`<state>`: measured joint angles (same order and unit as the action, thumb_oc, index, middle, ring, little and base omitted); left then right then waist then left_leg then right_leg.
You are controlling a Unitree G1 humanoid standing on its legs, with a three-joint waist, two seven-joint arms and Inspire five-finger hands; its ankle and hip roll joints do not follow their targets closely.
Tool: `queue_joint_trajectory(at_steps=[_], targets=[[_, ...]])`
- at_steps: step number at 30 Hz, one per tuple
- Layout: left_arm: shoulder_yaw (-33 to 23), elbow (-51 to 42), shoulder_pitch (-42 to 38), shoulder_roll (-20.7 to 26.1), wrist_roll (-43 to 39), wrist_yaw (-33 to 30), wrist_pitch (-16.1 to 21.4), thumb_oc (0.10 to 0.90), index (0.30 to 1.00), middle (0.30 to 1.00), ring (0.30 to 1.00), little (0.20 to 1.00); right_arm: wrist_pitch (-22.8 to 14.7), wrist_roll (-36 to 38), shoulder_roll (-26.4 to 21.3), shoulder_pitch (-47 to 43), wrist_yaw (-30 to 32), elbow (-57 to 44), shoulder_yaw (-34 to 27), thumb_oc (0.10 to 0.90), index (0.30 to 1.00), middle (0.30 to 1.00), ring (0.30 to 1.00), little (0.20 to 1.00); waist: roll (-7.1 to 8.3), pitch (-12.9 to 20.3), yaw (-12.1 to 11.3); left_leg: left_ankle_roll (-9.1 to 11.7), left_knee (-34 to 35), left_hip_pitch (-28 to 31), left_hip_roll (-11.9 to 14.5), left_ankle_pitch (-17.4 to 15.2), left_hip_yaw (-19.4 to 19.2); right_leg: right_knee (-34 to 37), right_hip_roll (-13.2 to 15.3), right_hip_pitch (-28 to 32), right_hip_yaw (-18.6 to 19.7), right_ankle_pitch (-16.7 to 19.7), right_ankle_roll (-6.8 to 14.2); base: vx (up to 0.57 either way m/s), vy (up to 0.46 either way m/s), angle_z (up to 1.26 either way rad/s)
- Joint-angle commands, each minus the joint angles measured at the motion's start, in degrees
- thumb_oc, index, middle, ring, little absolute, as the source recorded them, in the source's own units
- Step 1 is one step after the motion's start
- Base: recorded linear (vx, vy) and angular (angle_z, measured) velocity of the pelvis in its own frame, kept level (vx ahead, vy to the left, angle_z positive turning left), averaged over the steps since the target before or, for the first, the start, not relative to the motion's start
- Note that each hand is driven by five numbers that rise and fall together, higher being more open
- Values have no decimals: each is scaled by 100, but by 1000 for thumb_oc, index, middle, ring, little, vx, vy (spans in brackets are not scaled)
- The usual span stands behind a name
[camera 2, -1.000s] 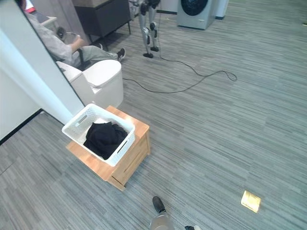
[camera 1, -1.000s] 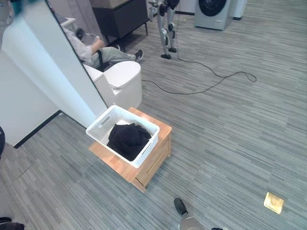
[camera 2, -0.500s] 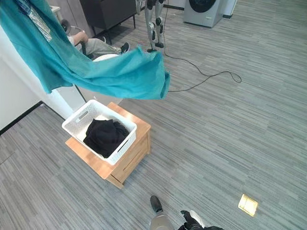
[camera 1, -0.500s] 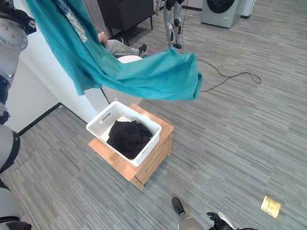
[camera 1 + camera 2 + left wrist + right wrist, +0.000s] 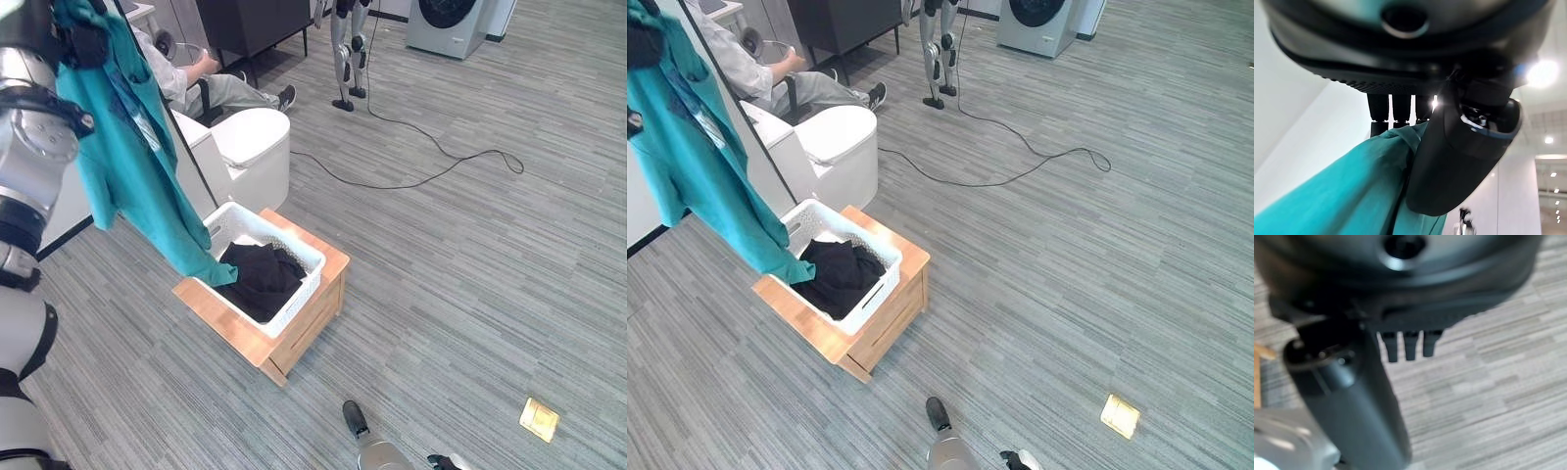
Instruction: Pick up bed clothes into laundry basket.
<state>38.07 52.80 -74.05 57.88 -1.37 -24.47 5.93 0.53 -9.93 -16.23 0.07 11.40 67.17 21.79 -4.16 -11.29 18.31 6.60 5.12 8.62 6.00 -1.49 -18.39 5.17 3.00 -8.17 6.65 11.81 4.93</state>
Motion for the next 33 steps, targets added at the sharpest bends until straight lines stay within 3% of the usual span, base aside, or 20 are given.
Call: queue_joint_trajectory(at_steps=[1,9,19,27,28,33], targets=[[-547,-178,-589,415,211,-259,120,400,300,300,300,300,-20,99,20,67,87,247,49,800,900,900,900,900,80,214,157,64,-12,399,16,-316,203,-95,487,342,36,-697,658,0,0,0],[-741,-281,-194,195,409,-186,53,400,300,300,300,300,-15,114,-107,71,70,165,-28,800,900,900,900,900,31,46,298,60,-12,337,-5,-299,137,-104,508,227,95,-642,652,-49,-6,-1],[-754,-429,51,38,563,-96,64,400,300,300,300,300,-53,55,-177,217,74,26,-91,800,900,900,900,900,-174,-101,556,52,-12,245,-48,-282,-52,-121,504,-11,247,-591,653,-28,3,-13],[-1626,-1041,1398,-715,454,-91,88,400,300,300,300,300,-15,-9,-51,34,193,39,-100,800,900,900,900,900,-146,-249,591,8,-20,166,-84,-308,-83,-137,475,-143,321,-570,648,-25,-13,-11],[-1928,-1369,1866,-1071,255,-159,170,400,300,300,300,300,17,-11,55,-44,257,38,-138,800,900,900,900,900,-46,-313,505,0,-27,139,-90,-305,-60,-145,470,-171,301,-559,635,-35,-52,-18],[-3189,-2774,4037,-1949,-125,-255,348,400,300,300,300,300,100,-98,209,-80,358,20,-262,800,900,900,900,900,150,-318,198,-35,-32,183,-44,-326,-7,-137,475,-86,225,-593,587,-11,-59,-6]])
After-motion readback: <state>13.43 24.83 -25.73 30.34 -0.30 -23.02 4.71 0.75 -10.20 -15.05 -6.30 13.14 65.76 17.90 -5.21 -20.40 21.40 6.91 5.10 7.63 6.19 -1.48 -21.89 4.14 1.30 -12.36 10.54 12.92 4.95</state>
